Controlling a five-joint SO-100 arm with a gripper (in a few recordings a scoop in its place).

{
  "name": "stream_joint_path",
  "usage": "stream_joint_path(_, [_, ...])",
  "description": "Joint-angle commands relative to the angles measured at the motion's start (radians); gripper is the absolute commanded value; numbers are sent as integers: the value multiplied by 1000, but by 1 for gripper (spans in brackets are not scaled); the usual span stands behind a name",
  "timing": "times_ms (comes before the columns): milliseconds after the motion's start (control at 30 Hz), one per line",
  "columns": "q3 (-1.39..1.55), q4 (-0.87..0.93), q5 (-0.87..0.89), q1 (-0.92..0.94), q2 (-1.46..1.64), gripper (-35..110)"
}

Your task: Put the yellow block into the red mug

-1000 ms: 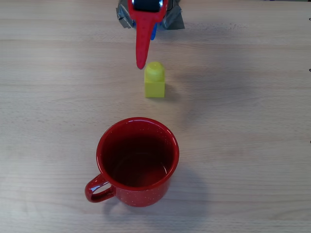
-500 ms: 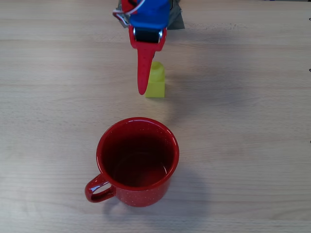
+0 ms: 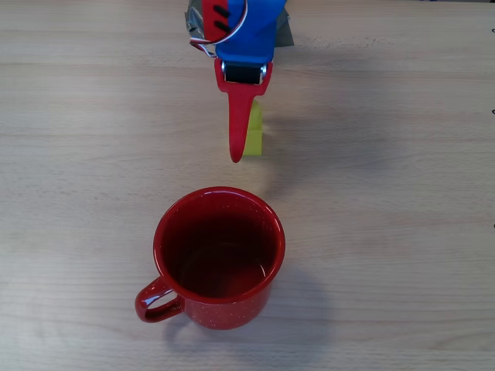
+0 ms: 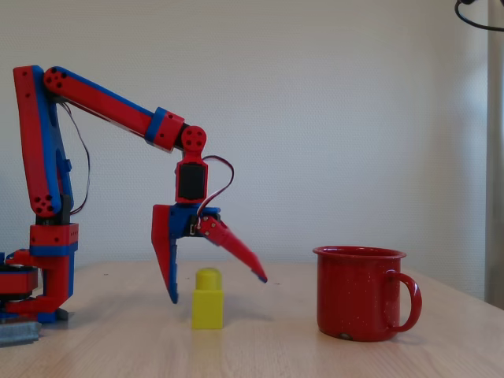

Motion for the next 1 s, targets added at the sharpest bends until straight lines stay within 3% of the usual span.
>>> stream_joint_path(0, [-12,-2,20,-25,12,55])
stream_joint_path(667, [52,-101,14,-31,-6,54])
stream_joint_path(967, [52,-135,17,-34,-8,41])
